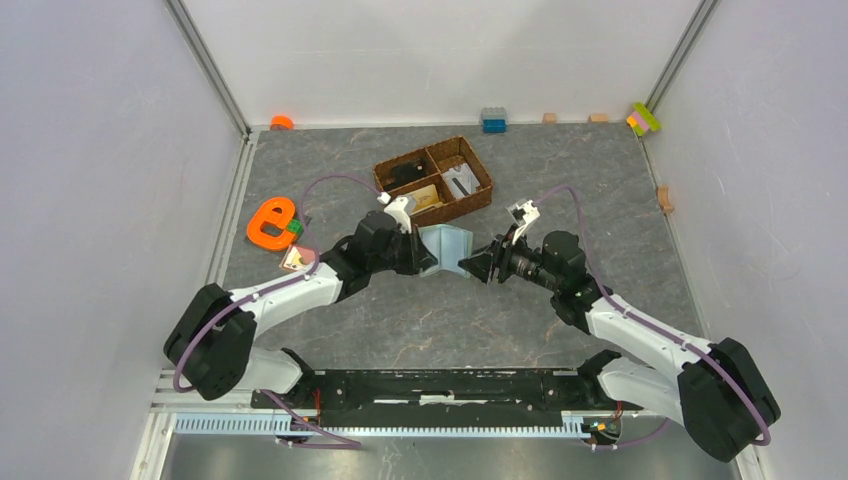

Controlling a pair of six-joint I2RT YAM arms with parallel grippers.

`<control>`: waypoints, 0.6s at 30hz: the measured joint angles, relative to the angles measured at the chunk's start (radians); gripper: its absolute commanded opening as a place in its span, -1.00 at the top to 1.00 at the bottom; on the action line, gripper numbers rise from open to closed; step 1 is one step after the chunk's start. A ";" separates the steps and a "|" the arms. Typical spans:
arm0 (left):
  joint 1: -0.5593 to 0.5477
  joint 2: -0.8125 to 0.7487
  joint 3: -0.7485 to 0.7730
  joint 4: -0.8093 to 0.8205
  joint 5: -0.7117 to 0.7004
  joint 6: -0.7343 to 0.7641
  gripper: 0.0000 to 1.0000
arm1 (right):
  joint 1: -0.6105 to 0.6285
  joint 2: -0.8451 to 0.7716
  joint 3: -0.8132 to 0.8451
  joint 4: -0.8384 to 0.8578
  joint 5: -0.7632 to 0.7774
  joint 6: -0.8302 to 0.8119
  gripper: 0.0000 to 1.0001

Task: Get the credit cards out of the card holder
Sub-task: Open the card holder at the center of the board.

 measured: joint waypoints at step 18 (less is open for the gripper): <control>0.040 0.010 -0.031 0.089 0.127 -0.077 0.96 | -0.006 0.053 -0.006 -0.031 0.082 -0.003 -0.42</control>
